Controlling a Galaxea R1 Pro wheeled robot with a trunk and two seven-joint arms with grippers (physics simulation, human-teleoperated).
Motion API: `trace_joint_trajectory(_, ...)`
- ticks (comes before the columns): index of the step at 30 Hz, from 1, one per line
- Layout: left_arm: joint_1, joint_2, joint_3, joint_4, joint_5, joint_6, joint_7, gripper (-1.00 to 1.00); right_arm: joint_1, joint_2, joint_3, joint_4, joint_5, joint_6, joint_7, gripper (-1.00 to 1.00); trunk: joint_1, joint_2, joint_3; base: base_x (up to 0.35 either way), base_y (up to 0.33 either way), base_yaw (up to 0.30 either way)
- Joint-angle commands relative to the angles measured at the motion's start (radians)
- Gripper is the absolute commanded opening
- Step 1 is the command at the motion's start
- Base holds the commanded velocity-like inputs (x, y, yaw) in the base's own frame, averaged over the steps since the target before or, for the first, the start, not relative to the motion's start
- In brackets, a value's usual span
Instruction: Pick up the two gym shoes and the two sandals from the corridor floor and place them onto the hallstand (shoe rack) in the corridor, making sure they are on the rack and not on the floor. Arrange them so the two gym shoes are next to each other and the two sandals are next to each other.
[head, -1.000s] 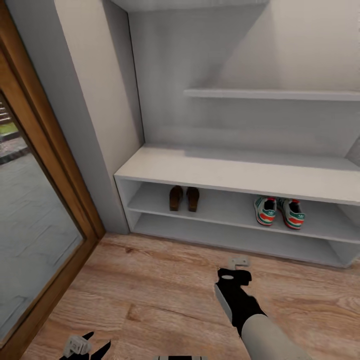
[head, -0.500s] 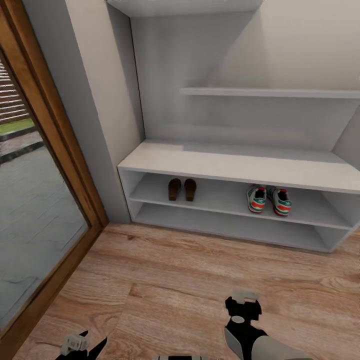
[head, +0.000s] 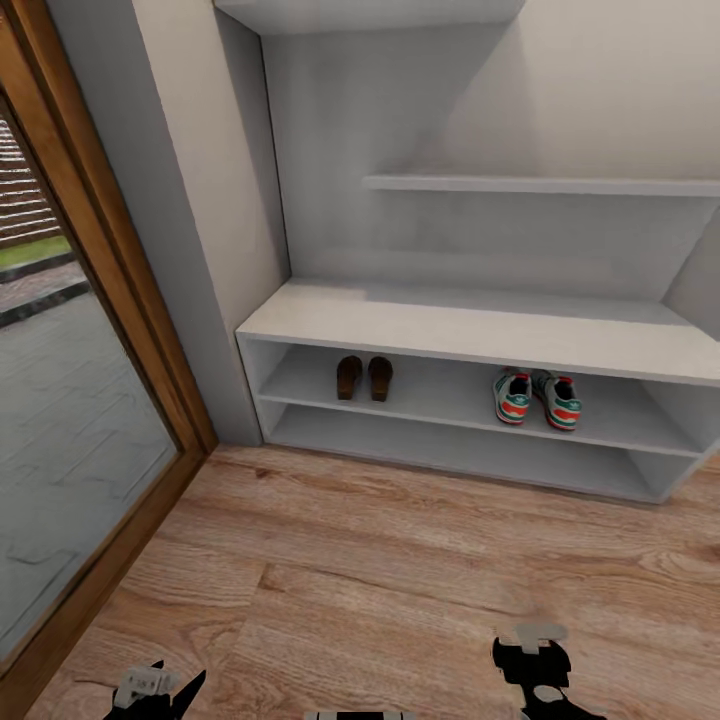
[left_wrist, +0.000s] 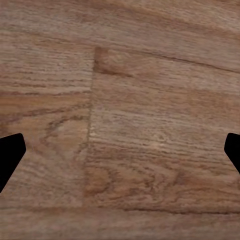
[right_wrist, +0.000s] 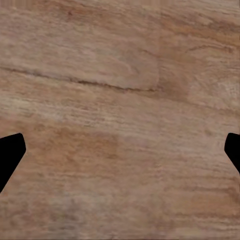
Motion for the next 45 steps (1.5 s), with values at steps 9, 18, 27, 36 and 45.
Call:
trace_joint_trajectory(9,-0.001,0.001,0.003,0.002,0.007,0.001,0.023,1.00,0.017,-0.059,0.000,0.001,0.004,-0.031,0.154,1.00,0.000,0.000,-0.001,0.000,0.000,0.000)
trace_joint_trajectory(18,-0.001,0.001,0.003,0.001,0.006,0.001,0.028,1.00,0.018,-0.061,0.000,0.001,0.004,-0.034,0.160,1.00,-0.002,0.000,0.011,0.000,0.000,0.000)
trace_joint_trajectory(27,0.001,0.004,0.007,0.015,0.009,0.001,0.044,1.00,0.024,-0.058,0.000,0.001,0.005,-0.034,0.157,1.00,-0.006,0.002,0.046,0.000,0.000,-0.196)
trace_joint_trajectory(36,0.002,0.003,0.009,0.059,0.013,-0.019,0.166,1.00,0.042,-0.057,-0.001,0.001,0.004,-0.035,0.157,1.00,-0.010,0.005,0.080,0.000,0.000,-0.261)
trace_joint_trajectory(45,0.002,0.004,0.016,0.094,0.014,-0.026,0.217,1.00,0.071,-0.059,-0.001,0.001,0.005,-0.050,0.156,1.00,-0.041,0.061,0.109,0.000,0.000,-0.265)
